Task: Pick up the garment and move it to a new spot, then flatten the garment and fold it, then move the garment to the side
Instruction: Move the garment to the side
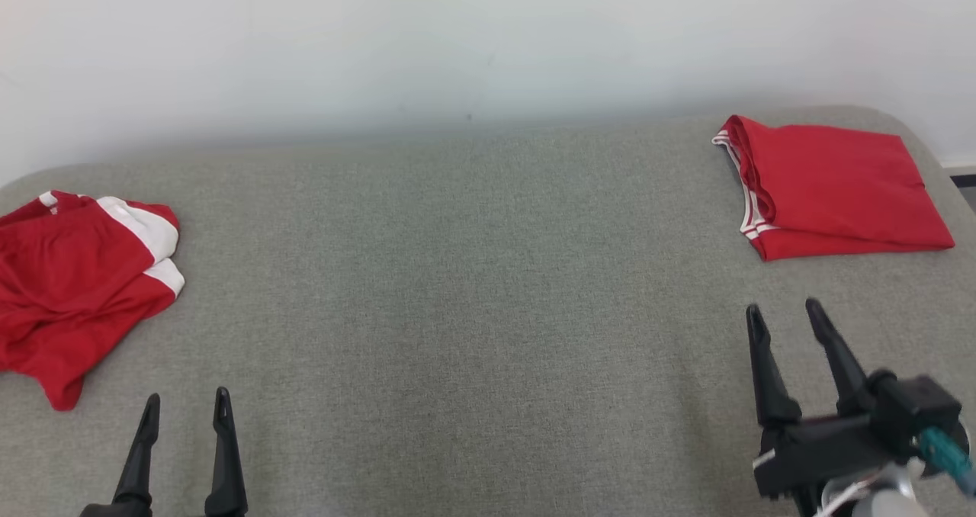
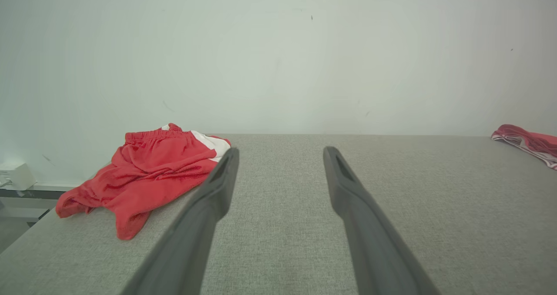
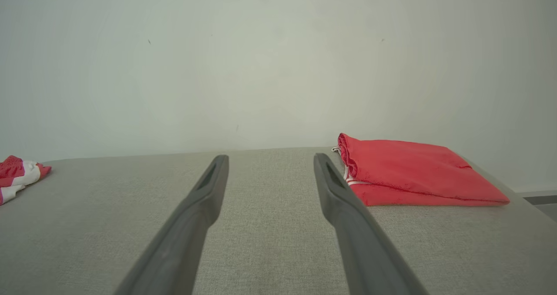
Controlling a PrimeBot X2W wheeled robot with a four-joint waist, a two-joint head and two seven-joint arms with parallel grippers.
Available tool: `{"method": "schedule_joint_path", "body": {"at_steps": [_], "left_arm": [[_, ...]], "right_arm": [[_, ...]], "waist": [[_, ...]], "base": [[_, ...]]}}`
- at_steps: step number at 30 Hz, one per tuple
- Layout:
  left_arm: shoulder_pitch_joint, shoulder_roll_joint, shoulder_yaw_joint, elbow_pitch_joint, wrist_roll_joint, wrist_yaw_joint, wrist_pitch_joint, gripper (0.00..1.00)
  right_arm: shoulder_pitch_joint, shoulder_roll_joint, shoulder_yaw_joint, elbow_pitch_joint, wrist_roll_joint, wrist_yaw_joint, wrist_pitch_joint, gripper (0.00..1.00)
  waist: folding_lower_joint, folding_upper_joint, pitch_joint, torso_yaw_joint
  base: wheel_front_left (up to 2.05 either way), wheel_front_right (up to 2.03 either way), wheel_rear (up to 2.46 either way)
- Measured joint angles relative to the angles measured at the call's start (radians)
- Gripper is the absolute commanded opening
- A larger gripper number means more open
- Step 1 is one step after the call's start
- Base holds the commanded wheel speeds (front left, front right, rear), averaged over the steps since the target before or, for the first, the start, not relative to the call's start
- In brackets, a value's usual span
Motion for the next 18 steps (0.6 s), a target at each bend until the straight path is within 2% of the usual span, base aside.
{"method": "schedule_joint_path", "body": {"at_steps": [8,18], "left_arm": [[0.019,-0.002,0.002,0.025,-0.002,-0.007,0.0,1.0],[0.04,-0.001,0.01,0.04,-0.01,-0.008,0.0,1.0]], "right_arm": [[0.162,0.068,-0.024,-0.113,-0.025,0.0,0.009,1.0],[0.255,0.104,-0.03,-0.178,-0.035,0.0,0.023,1.0]], "waist": [[0.0,0.0,-0.043,0.013],[0.0001,0.0,-0.082,0.024]], "base": [[0.0,0.0,0.0],[0.0,0.0,0.0]]}}
